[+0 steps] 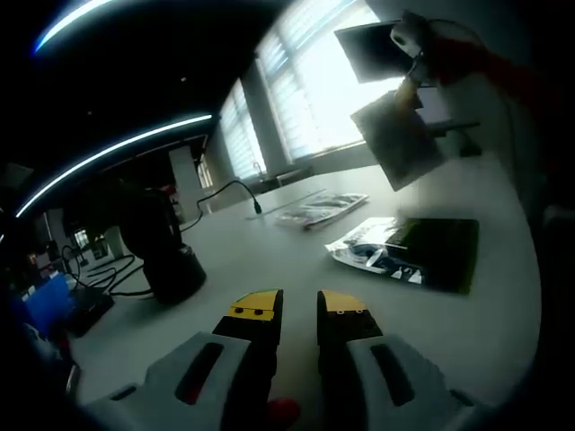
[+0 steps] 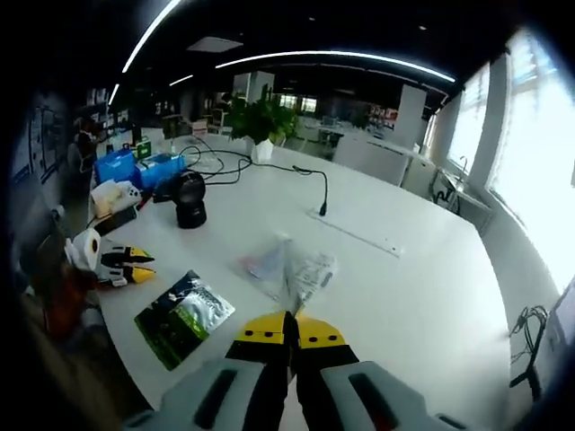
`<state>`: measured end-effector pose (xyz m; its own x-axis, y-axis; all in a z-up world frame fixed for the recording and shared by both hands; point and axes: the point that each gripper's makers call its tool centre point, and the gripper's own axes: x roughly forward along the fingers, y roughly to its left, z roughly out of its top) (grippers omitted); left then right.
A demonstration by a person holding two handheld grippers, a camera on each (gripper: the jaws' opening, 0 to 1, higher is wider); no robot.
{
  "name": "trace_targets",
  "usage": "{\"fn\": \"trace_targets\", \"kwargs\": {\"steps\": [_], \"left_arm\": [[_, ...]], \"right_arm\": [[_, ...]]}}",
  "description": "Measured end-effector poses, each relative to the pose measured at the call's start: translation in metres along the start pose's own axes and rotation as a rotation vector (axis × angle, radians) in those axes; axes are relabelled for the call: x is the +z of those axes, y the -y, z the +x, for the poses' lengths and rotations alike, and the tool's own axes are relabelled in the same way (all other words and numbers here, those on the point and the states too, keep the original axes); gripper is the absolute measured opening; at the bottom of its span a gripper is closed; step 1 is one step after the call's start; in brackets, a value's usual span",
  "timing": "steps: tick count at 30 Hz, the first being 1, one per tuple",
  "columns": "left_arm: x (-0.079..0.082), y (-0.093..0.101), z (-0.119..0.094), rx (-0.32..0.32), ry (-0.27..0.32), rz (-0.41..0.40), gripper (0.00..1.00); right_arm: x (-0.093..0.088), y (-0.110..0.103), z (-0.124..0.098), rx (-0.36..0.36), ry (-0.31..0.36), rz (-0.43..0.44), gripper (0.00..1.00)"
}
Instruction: Clip sheet goods on table flip sheet goods clip sheet goods scan sheet goods put sheet goods back to table
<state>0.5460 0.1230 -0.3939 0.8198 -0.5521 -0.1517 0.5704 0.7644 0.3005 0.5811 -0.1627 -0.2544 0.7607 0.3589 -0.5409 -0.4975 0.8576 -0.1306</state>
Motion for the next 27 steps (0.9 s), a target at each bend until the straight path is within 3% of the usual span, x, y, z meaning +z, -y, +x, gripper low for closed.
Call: {"fn": "trace_targets", "kwargs": {"steps": [7,20,27], "left_arm": [[0.000,0.000,-0.001,-0.001,0.001,0.000,0.08],[-0.001,0.001,-0.001,-0.001,-0.004,0.014,0.08],[-0.001,0.001,-0.002,-0.003,0.000,0.012,0.08]], "right_arm": [[0.016,-0.006,0.004,-0.016,0.068,0.071,0.00],[0.048,-0.021,0.014,-0.066,0.153,0.044,0.00],[0.070,-0.029,0.033,-0.111,0.200,0.009,0.00]]}}
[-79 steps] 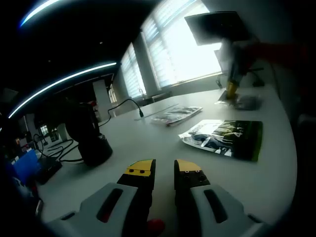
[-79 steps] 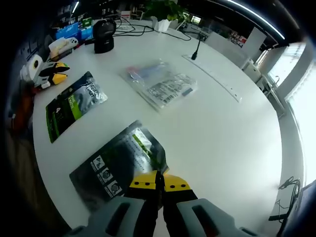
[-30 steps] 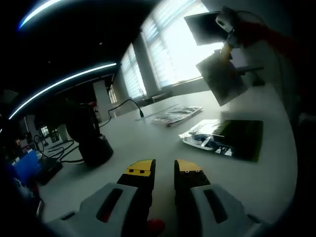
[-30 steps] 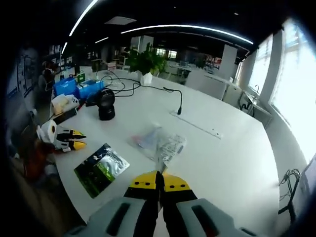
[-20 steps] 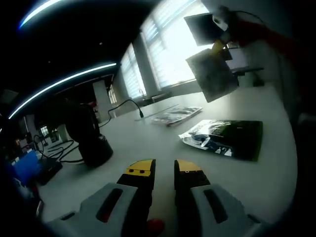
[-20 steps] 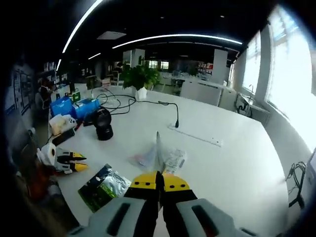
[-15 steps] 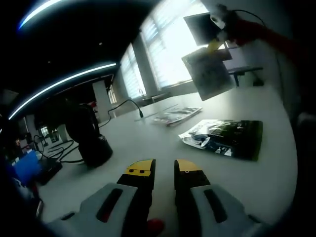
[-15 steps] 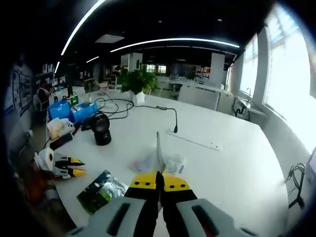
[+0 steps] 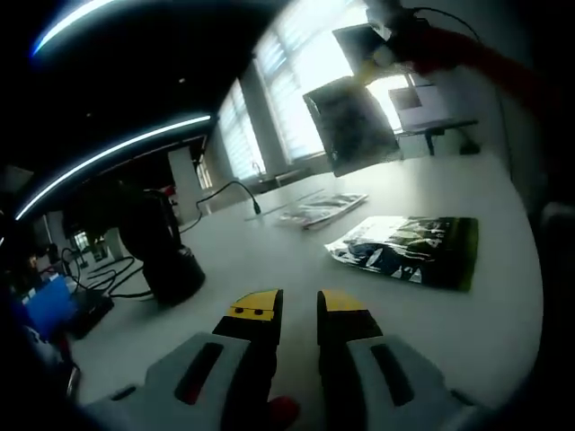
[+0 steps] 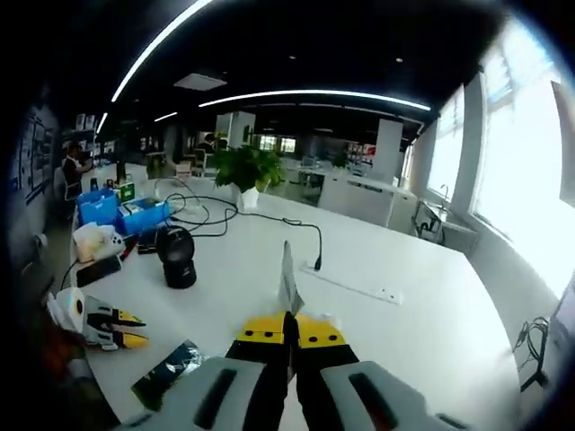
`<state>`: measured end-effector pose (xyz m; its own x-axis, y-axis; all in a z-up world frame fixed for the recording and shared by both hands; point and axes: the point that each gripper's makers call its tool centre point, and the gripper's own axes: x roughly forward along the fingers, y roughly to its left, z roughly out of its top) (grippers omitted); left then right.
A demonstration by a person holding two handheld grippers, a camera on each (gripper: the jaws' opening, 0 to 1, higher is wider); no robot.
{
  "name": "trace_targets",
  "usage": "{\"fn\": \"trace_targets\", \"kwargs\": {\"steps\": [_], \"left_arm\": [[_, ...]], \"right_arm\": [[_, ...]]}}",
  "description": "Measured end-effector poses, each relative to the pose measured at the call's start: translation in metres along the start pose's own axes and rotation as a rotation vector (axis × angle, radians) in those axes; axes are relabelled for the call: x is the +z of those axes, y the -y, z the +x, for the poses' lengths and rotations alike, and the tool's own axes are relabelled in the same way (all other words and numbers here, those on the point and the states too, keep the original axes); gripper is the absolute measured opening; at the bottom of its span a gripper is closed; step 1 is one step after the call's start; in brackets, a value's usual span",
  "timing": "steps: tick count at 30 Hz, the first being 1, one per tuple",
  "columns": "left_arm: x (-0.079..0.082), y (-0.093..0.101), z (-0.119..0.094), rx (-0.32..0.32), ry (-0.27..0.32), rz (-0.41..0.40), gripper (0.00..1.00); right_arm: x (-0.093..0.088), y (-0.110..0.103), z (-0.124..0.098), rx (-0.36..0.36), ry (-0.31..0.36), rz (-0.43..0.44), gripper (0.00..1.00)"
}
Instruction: Clip sheet goods on table flip sheet goods clip sheet goods scan sheet goods put sheet goods back to table
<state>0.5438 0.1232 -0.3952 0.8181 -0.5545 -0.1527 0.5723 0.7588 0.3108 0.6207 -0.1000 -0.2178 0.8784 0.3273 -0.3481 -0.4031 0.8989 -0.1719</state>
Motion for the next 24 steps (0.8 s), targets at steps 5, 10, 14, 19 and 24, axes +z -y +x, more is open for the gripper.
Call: {"fn": "trace_targets", "kwargs": {"steps": [5,10,14,19,24], "left_arm": [[0.000,-0.001,0.002,0.000,0.000,-0.001,0.08],[0.000,-0.002,0.003,-0.003,-0.001,0.001,0.08],[-0.001,-0.002,0.004,-0.004,0.001,-0.001,0.08],[-0.001,-0.002,0.006,-0.008,0.004,-0.001,0.08],[0.000,-0.003,0.007,-0.010,0.008,-0.008,0.08]], "right_arm": [[0.011,-0.006,0.015,-0.017,0.035,0.009,0.00],[0.020,-0.019,0.027,-0.026,0.062,0.001,0.00],[0.028,-0.028,0.034,-0.022,0.089,0.013,0.00],[0.037,-0.041,0.042,-0.023,0.128,0.019,0.00],[0.043,-0.050,0.055,-0.032,0.166,0.054,0.00]]}}
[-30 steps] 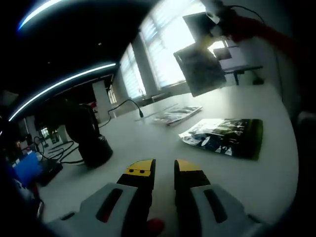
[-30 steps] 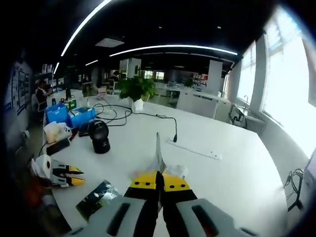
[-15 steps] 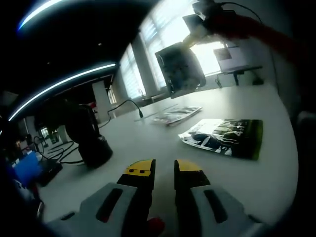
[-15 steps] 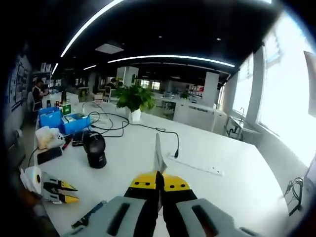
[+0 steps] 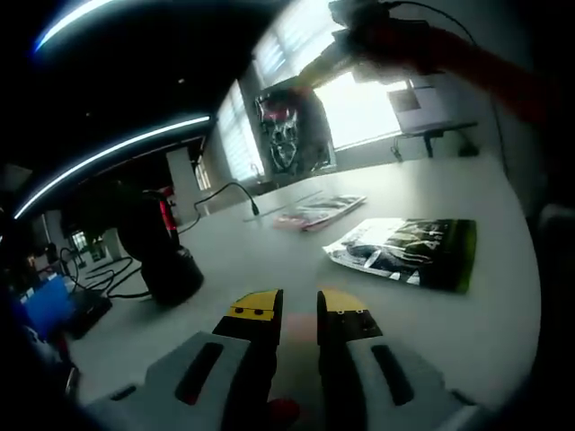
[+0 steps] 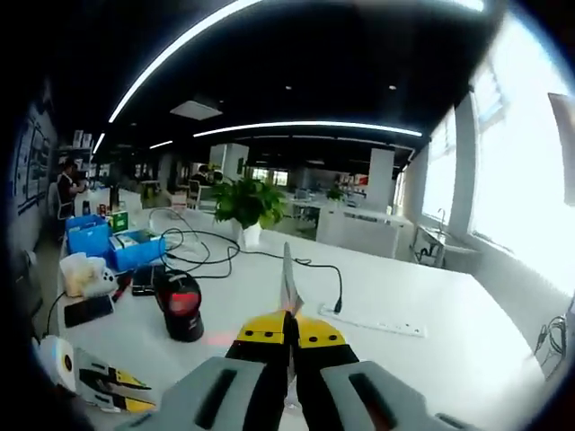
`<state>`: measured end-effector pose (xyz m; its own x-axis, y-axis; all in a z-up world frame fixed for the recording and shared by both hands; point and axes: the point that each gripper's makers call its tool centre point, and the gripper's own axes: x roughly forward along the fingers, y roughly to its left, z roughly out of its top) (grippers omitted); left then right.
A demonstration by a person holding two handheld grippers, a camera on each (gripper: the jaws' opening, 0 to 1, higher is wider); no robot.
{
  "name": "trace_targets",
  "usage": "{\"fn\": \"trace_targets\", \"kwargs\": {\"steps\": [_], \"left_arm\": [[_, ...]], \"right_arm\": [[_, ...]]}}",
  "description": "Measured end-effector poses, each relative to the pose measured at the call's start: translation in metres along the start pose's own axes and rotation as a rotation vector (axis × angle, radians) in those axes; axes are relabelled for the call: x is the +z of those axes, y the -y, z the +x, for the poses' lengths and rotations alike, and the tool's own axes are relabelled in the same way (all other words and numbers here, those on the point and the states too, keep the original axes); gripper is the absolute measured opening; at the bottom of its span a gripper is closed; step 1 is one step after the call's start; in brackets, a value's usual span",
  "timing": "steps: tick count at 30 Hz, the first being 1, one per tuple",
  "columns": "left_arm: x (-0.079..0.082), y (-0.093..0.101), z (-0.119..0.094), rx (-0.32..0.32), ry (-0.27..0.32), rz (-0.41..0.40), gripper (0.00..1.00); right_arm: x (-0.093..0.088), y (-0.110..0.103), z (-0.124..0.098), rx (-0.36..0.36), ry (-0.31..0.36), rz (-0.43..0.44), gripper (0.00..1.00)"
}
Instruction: Clip sheet goods on table flip sheet goods clip sheet goods scan sheet goods put sheet goods back to table
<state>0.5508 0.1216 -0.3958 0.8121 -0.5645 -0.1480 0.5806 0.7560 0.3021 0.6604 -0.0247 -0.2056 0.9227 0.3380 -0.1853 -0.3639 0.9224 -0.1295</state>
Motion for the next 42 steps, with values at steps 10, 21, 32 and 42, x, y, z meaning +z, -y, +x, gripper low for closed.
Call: {"fn": "trace_targets", "kwargs": {"steps": [10,21,32,42], "left_arm": [[-0.001,0.001,0.002,-0.002,-0.006,0.009,0.08],[0.000,0.002,0.001,-0.006,-0.004,0.014,0.08],[-0.001,0.002,0.002,-0.010,-0.005,0.016,0.08],[0.000,0.003,0.001,-0.012,-0.004,0.012,0.08]], "right_arm": [[-0.006,-0.014,0.021,-0.009,0.011,-0.008,0.00],[-0.016,-0.028,0.036,-0.020,0.006,0.008,0.00],[-0.029,-0.052,0.050,0.002,-0.011,0.007,0.00],[-0.030,-0.056,0.062,-0.024,0.001,0.045,0.00]]}}
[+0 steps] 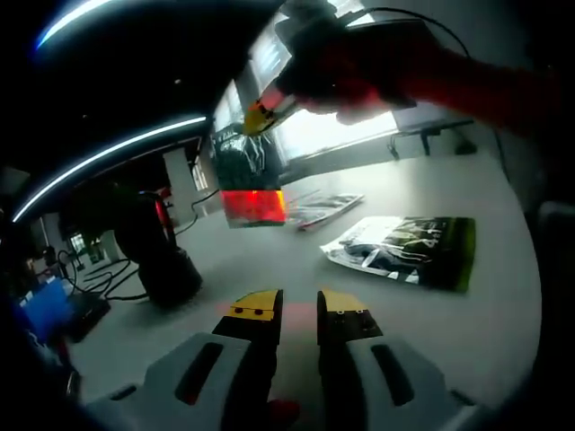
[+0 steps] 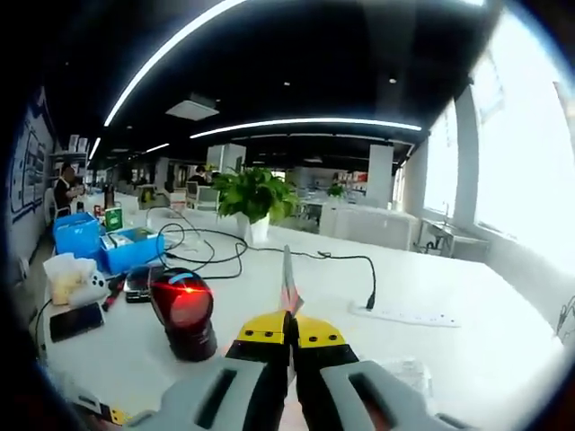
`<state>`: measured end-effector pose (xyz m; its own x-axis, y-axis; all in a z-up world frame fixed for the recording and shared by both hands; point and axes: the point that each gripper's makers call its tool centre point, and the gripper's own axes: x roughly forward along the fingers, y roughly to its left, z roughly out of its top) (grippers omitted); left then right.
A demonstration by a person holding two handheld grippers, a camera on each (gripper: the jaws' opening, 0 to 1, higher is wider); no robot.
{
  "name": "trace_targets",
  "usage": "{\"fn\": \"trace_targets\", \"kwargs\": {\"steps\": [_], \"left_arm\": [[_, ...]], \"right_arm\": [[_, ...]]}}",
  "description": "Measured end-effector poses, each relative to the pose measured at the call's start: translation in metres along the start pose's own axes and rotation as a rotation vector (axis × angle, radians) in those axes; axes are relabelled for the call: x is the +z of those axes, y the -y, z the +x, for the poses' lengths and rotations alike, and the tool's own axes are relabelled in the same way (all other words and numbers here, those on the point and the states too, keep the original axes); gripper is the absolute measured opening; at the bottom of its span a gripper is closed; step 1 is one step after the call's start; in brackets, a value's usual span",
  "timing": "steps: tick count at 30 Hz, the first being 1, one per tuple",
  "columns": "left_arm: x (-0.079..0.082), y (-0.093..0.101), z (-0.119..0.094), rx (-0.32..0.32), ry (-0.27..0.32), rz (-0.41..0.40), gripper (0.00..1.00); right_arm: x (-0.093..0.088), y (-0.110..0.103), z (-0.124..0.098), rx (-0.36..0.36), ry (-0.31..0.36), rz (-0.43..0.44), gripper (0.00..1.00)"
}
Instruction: Clip sheet goods on table flip sheet goods clip sheet goods scan sheet goods put sheet goods back to table
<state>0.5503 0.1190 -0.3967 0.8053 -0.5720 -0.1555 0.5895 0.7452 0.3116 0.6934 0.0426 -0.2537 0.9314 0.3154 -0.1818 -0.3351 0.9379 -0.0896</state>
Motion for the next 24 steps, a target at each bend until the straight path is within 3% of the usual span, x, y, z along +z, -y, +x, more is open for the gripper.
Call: {"fn": "trace_targets", "kwargs": {"steps": [16,24], "left_arm": [[0.000,0.000,-0.001,0.002,-0.001,0.000,0.08],[0.000,0.000,-0.001,0.002,-0.002,-0.003,0.08]], "right_arm": [[0.007,0.004,0.003,-0.006,0.010,-0.064,0.00],[0.012,0.006,-0.006,0.030,0.020,-0.077,0.00]]}}
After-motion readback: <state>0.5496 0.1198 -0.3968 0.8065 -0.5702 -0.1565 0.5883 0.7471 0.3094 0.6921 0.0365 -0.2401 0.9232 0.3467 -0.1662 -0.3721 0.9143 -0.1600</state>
